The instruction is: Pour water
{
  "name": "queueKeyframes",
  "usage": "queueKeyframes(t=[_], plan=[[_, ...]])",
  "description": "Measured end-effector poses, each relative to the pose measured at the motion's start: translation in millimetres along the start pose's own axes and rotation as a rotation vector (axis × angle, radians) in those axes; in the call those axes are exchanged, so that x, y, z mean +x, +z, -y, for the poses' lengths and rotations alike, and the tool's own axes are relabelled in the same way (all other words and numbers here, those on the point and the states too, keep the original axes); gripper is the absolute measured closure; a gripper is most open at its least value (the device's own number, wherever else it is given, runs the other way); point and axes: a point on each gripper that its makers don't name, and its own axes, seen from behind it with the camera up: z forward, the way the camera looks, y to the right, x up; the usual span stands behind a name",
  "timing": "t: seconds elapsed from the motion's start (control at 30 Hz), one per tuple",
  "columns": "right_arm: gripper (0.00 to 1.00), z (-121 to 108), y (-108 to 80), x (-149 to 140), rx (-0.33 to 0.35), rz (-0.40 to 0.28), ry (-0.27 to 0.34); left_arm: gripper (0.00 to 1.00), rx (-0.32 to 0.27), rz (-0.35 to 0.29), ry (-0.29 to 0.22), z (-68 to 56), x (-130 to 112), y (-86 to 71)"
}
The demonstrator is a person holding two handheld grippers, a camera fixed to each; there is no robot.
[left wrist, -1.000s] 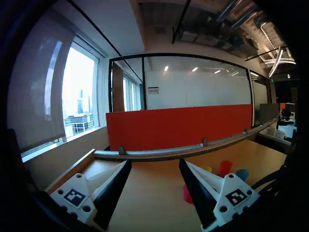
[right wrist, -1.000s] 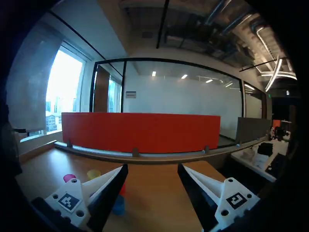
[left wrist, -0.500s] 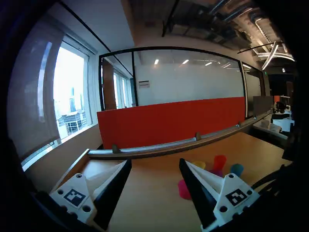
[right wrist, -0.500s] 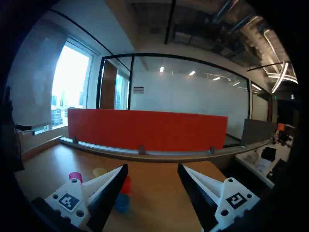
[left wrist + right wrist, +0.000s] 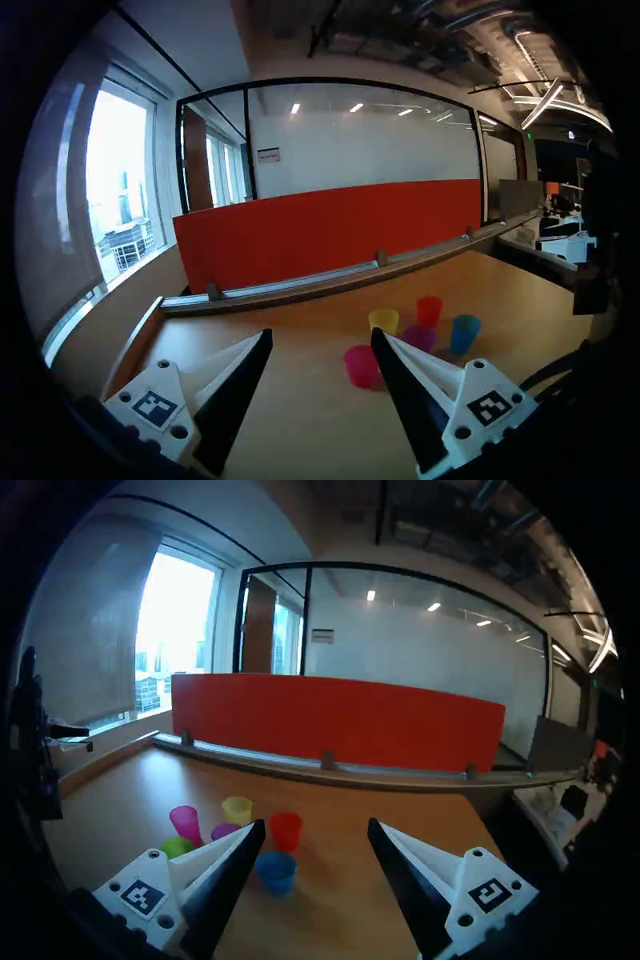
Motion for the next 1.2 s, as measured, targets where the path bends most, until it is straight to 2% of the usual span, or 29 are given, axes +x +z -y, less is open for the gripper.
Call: queueKeyframes(t=[0.17,0.5,0.97,1.2], plan=[[0.01,11,2.9,-12,0.048,0.040,-0.012,0.09,-0.051,0.031,-0.013,-13.0,-13,1.3],[0.01,25,13.1,-27,0.104,0.089,-0.038,0.09,-0.114,0.078,0.001,-39.7,-37,7.2],[0.01,45,28.7,-52,0.160,0.154,-0.054,0.09,-0.209,0.128,0.049,-82.8,-75,32.3],[0.01,52,42.5,-72,0.181,0.189,-0.055,0.09,-0.236,0.160,0.030,-100.5,-101,43.3]])
